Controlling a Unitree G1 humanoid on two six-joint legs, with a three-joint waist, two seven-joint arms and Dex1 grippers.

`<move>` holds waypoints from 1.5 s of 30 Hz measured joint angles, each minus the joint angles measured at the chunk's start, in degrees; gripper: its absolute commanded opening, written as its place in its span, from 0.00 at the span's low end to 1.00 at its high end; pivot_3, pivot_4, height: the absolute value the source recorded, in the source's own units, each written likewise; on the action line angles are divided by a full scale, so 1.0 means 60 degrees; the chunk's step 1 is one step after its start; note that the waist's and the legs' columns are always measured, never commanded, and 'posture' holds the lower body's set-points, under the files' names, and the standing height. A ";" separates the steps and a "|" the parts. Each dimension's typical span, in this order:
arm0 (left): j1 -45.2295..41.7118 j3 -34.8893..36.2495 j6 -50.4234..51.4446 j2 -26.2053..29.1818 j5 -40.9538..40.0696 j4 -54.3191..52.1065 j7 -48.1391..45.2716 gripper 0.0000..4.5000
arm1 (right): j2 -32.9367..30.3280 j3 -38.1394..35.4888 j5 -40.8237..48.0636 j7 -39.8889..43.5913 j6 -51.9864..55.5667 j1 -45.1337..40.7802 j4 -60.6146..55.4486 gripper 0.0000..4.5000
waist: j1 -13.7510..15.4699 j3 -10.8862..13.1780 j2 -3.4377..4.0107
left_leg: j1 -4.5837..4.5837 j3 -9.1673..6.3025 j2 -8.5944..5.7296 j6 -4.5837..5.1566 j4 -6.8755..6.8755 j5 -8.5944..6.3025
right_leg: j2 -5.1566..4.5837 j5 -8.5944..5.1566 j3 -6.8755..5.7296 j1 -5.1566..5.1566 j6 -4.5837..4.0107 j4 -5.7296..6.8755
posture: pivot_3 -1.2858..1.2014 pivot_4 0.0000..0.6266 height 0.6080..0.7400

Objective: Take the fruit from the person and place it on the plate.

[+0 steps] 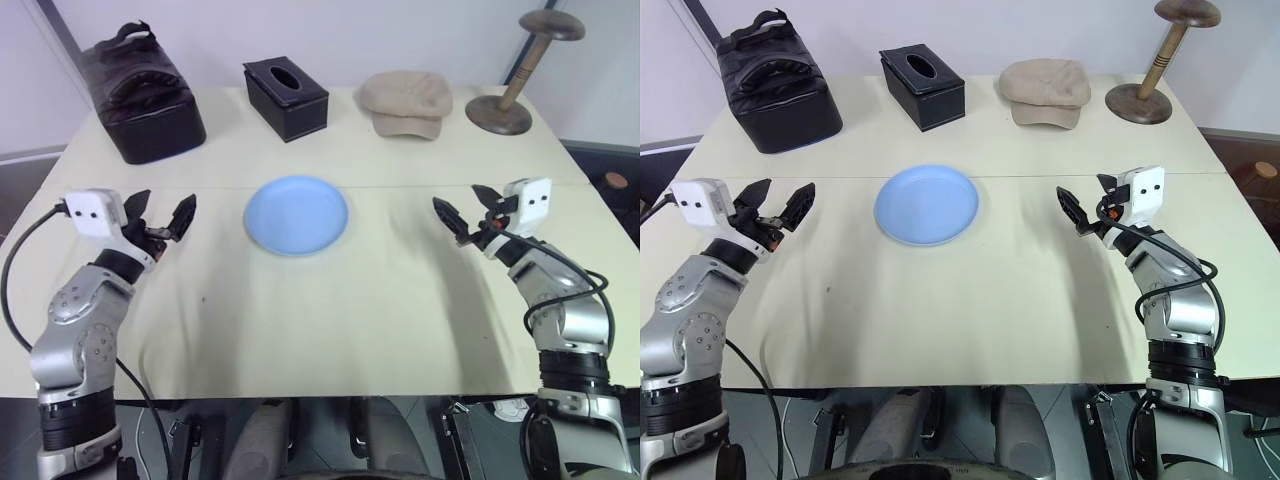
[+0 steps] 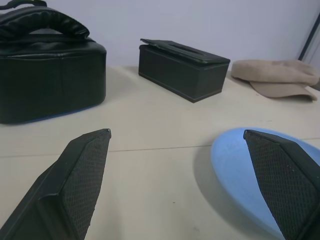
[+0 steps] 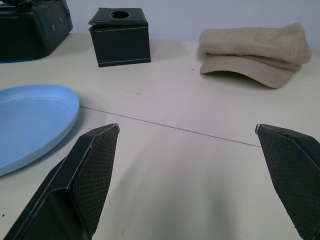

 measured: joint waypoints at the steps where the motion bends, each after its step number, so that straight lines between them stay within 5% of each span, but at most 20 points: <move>1: 0.0000 0.0004 -0.0001 0.0025 0.0003 0.0002 -0.0005 0.99 | 0.0000 0.0000 0.0000 0.0005 0.0000 0.0000 0.0000 1.00 | 0.0000 0.0000 0.0000 | 0.0000 0.0000 0.0000 0.0000 0.0000 0.0000 | 0.0000 0.0000 0.0000 0.0000 0.0000 0.0000 | 0.52 0.24 1.00; 45: 0.0022 0.0098 -0.0009 0.0152 0.0007 0.0025 -0.0067 0.99 | -0.0001 0.0014 -0.0010 0.0015 -0.0001 -0.0005 0.0134 1.00 | 0.0000 0.0000 0.0000 | 0.0000 0.0000 0.0000 0.0000 -0.0001 0.0000 | -0.0001 -0.0001 0.0000 0.0000 -0.0001 0.0000 | 0.52 0.24 1.00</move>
